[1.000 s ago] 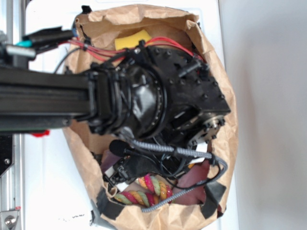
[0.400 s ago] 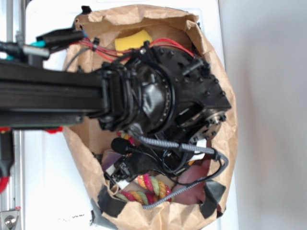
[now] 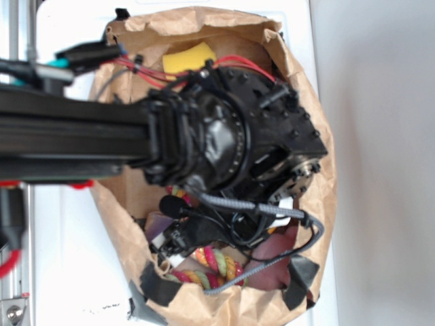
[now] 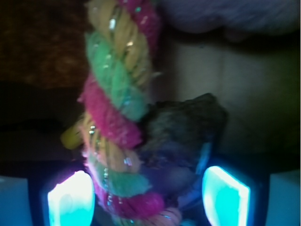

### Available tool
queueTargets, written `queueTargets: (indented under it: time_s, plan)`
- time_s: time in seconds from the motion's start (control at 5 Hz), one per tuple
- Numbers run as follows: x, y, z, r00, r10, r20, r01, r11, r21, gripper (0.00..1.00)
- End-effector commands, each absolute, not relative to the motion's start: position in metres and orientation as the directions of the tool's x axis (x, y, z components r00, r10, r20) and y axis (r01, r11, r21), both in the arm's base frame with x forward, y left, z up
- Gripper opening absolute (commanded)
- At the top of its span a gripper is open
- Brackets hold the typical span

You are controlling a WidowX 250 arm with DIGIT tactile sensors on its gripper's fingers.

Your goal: Grab the multicolored rope.

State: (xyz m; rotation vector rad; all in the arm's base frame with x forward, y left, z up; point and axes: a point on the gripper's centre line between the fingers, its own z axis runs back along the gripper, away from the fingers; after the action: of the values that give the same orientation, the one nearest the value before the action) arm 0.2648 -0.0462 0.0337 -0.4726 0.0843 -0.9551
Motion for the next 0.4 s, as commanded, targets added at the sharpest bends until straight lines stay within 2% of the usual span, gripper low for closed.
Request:
queueTargets:
  time_s: [0.0, 0.2]
  plan:
    - [0.2602, -0.0543, 0.0348, 0.532, -0.833, 0.151, 0.801, 0.438, -0.409, 1.0]
    - [0.2611, -0.052, 0.0373, 0.533, -0.831, 0.157, 0.806, 0.443, -0.392, 0.84]
